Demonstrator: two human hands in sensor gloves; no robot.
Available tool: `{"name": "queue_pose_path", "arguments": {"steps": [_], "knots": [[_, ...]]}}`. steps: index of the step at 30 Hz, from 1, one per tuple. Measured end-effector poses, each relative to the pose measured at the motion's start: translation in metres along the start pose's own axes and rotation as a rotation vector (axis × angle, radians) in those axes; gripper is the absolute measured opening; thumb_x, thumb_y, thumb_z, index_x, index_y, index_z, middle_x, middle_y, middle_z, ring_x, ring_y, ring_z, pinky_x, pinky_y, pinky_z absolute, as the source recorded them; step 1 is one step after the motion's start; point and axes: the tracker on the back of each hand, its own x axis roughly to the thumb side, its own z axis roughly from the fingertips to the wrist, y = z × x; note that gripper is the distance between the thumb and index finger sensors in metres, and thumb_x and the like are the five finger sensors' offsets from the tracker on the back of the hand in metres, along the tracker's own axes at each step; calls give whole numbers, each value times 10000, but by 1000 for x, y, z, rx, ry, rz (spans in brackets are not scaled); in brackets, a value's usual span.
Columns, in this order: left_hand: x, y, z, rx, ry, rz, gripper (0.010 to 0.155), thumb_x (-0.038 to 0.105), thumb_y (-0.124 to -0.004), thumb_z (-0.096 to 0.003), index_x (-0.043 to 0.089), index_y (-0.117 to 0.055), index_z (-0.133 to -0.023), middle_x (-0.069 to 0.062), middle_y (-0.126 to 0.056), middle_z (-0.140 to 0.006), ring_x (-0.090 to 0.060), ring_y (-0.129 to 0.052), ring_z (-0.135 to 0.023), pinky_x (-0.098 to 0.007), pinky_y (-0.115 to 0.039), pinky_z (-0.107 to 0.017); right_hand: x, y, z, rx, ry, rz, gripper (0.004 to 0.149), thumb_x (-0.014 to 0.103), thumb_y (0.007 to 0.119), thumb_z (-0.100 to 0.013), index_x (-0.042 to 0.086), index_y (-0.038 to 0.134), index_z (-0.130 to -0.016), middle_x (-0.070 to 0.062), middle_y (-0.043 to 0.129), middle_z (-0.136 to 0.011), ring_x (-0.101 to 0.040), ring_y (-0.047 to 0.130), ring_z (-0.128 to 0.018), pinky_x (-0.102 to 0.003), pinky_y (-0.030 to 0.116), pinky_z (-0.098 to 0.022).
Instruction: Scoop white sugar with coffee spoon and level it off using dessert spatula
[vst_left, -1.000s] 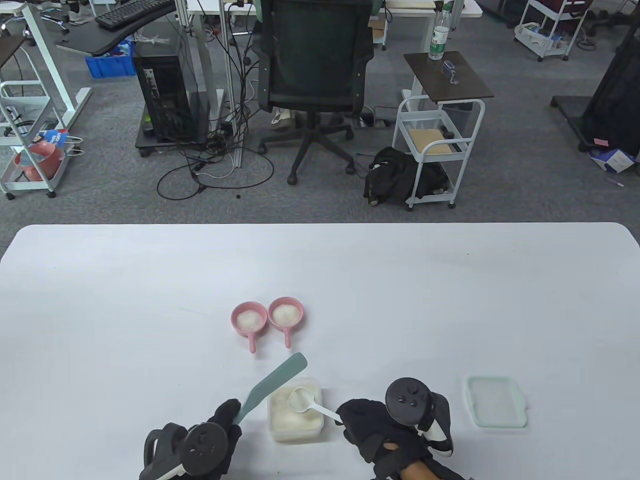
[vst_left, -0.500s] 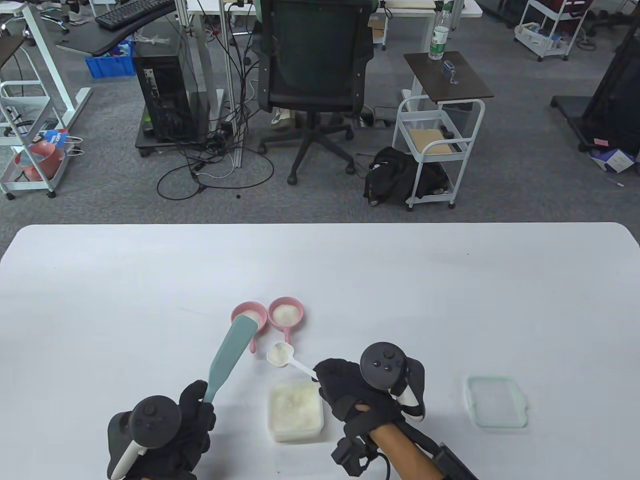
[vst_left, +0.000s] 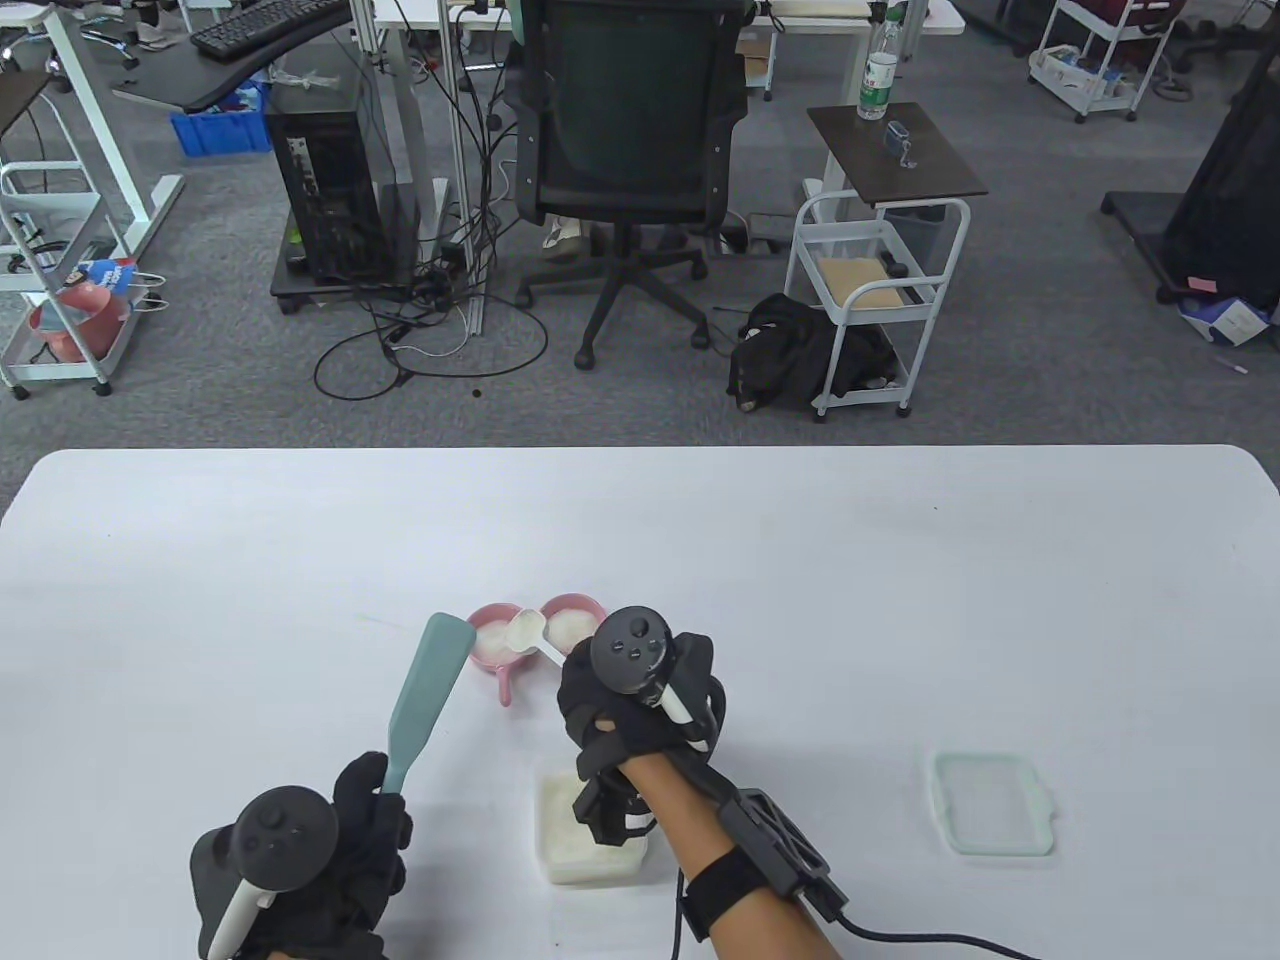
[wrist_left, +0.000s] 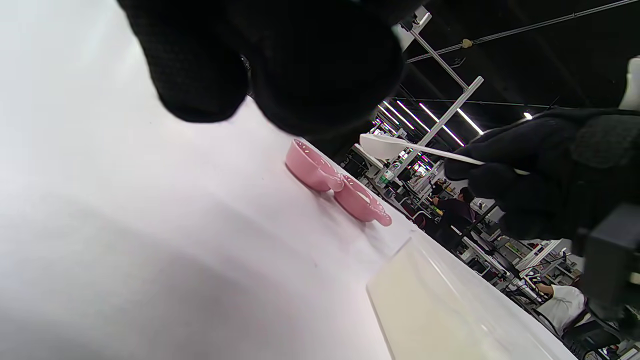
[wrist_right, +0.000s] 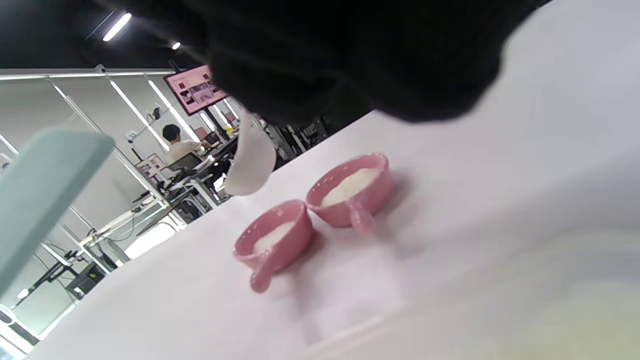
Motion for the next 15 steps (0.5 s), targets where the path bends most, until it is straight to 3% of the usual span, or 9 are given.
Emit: {"name": "queue_pose_path", "arguments": {"steps": [15], "knots": [[2, -2, 0, -10, -20, 0, 624, 289, -543, -628, -75, -462, -1129, -102, -963, -732, -83, -1053, -367, -485, -891, -571, 24, 35, -24, -66, 4, 278, 433, 261, 655, -632, -24, 795, -926, -142, 943, -526, -6, 855, -199, -309, 942, -249]]}}
